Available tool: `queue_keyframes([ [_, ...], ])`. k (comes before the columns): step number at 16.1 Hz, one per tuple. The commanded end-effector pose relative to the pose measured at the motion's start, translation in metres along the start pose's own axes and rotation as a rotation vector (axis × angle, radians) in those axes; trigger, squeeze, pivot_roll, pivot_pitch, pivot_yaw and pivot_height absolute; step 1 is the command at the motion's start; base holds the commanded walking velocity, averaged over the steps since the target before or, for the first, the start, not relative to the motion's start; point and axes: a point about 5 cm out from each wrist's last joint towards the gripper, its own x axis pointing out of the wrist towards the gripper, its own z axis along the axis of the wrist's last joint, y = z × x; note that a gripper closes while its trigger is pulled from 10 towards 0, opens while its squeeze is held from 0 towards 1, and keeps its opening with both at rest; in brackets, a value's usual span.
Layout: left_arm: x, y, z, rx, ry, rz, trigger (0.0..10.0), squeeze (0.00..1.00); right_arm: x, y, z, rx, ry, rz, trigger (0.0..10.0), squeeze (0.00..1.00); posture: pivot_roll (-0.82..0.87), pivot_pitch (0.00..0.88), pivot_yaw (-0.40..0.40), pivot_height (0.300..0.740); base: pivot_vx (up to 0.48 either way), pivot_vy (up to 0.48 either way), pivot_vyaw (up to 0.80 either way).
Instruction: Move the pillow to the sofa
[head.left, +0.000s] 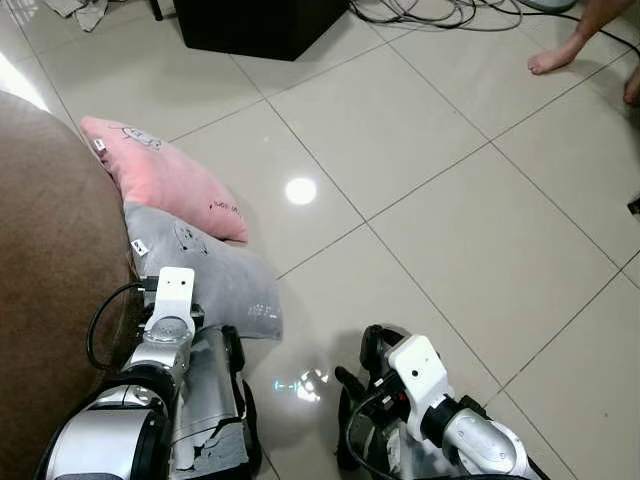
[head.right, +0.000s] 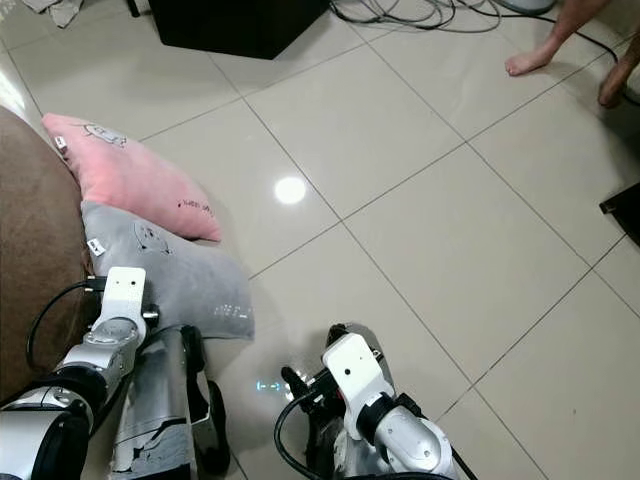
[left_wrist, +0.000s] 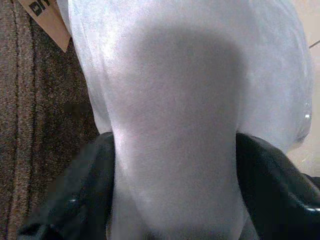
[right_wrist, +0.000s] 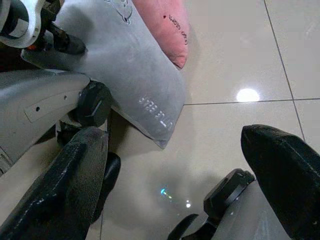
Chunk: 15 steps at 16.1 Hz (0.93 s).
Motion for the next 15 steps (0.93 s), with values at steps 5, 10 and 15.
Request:
queue_keyframes([
  [5,-0.0016,-0.0071,-0.0142,-0.011,0.052,-0.037,0.0,0.0,-0.0022,0.0008,-0.0013,-0.007,0.01,0.01,10.0,0.0,-0.04,0.342,-0.097,0.564,0.0,0.0,0.0],
  [10,-0.0016,-0.008,-0.0129,-0.008,0.047,-0.046,0.0,0.0,0.0005,-0.001,-0.0009,-0.015,0.008,0.011,10.0,0.0,-0.03,0.338,-0.1,0.564,0.0,0.0,0.0],
  [15,-0.0012,-0.0048,-0.0135,0.005,0.044,-0.046,0.0,0.0,0.0028,-0.0017,-0.0007,-0.02,0.006,0.014,10.0,0.0,-0.03,0.329,-0.1,0.564,0.0,0.0,0.0],
])
